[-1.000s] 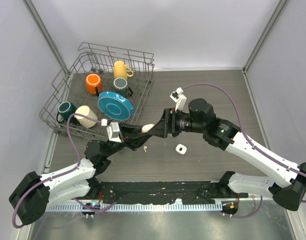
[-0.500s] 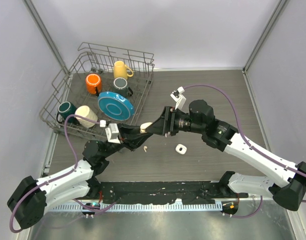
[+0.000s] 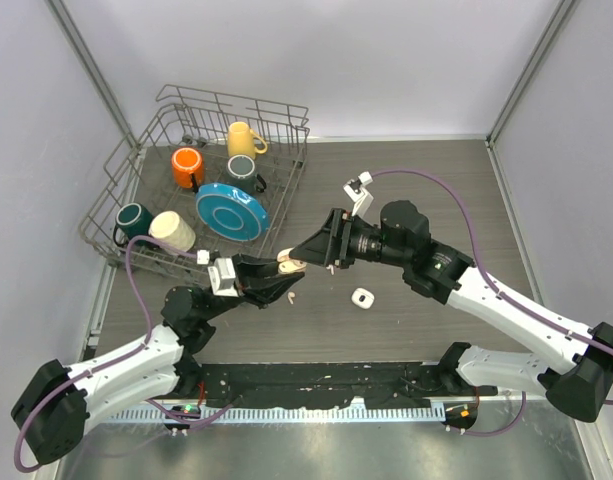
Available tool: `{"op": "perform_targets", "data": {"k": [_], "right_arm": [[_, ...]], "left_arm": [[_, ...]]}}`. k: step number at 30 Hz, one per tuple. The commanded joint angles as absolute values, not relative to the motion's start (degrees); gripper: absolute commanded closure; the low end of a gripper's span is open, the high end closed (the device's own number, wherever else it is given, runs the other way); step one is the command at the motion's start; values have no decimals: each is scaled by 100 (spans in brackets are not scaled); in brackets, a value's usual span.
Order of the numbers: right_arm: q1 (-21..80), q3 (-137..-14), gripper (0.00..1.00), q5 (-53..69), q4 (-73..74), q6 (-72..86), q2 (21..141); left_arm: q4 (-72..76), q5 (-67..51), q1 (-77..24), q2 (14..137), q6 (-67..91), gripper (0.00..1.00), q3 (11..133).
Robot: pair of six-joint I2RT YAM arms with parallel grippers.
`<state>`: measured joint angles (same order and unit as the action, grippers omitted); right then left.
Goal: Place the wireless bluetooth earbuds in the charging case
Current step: Open the charging case.
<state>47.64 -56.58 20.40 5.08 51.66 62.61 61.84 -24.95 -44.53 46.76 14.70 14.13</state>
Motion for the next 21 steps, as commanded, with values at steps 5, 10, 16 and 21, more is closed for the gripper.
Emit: {"op": "perform_targets", "data": {"k": [5,10,16,21], "right_arm": [[4711,-5827,32,2593,44,5616,6301],[4711,-5853,33,2601,324,5643,6442],[4711,-5827,33,2786,352,5695,6521],[4711,-5845,37,2953,334,5739,6644]], "left_arm": [[6390,-2241,-4465,4447,1099,99,1310],[6337,-2171,-4474,4403,1011,99,1345],[6214,-2171,-4465,4386,818,99,1397],[6205,-2180,-4465,4456,782,99,1468]]}}
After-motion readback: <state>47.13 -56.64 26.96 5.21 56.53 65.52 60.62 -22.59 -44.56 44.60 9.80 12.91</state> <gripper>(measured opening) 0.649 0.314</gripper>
